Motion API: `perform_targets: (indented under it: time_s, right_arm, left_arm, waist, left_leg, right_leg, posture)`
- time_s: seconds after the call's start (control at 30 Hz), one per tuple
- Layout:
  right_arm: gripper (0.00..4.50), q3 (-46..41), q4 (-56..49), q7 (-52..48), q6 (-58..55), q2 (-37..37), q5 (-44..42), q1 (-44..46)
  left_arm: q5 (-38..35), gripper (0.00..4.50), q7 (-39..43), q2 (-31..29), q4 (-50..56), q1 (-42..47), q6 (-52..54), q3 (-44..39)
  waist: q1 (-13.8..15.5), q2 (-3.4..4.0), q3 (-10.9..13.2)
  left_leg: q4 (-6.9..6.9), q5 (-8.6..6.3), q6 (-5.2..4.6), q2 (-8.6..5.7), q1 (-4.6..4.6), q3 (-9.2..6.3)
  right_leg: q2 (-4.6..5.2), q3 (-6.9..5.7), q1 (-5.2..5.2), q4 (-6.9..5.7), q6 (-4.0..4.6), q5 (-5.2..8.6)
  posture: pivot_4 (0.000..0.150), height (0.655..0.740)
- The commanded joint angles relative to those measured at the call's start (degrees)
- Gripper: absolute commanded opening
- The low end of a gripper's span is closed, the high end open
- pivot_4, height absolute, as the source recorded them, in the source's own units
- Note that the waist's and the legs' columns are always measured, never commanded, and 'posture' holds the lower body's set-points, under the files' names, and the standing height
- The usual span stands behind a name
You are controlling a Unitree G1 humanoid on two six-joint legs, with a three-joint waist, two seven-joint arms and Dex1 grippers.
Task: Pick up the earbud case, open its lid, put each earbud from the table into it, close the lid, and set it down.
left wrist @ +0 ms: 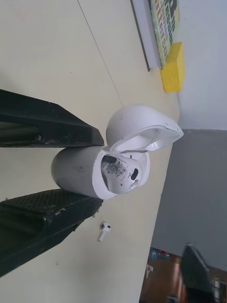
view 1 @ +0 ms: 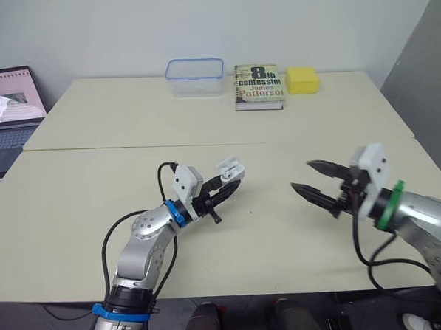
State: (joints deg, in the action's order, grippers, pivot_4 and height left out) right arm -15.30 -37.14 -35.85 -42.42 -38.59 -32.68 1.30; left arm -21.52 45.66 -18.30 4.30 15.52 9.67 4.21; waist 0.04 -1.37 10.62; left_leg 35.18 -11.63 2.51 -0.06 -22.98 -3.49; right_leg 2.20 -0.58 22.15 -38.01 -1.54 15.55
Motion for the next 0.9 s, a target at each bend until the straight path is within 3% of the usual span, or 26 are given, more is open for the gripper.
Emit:
perform_targets:
  time_s: [0.03, 0.33, 0.63, 0.9]
  right_arm:
    - [4.50, -4.0, -1.5, 2.6, 1.2, -1.0, 3.1, -5.1]
    - [4.50, -0.1, 1.0, 10.7, 1.4, 1.3, 12.7, -11.9]
    - [4.50, -10.9, 0.1, -1.2, 5.8, -4.2, 9.9, -23.7]
    - [4.50, -15.3, 0.8, -5.0, 7.7, -4.8, 9.1, -25.0]
  left_arm:
    - [0.0, 0.81, 0.4, 0.0, 1.1, 0.2, -1.4, -0.1]
    - [0.6, 0.81, 1.5, -0.3, -0.1, 1.3, -1.7, 0.3]
    - [0.7, 0.81, 2.0, -0.6, -1.3, 1.6, -2.3, 0.0]
    - [0.8, 0.81, 2.3, -0.3, -1.9, 1.7, -2.9, 0.4]
  waist:
    - [0.0, 0.00, 0.0]
    - [-0.2, 0.02, 0.0]
    - [0.0, 0.02, 0.0]
    - [-0.1, 0.02, 0.0]
  left_leg:
    - [0.00, 0.00, 0.00, 0.01, 0.01, 0.01]
    - [0.00, 0.00, 0.00, 0.02, 0.03, 0.08]
    - [0.01, 0.00, 0.00, -0.01, 0.03, 0.08]
    - [0.01, 0.00, 0.00, 0.01, 0.05, 0.08]
  right_leg:
    - [0.00, 0.01, -0.01, 0.00, 0.00, 0.00]
    - [-0.02, 0.06, -0.01, 0.03, -0.01, 0.01]
    - [0.01, 0.05, -0.04, 0.06, -0.02, 0.01]
    - [-0.02, 0.04, -0.06, 0.06, -0.02, 0.01]
  posture:
    - [0.150, 0.7377]
    - [0.150, 0.7377]
    - [0.150, 0.7377]
    - [0.150, 0.7377]
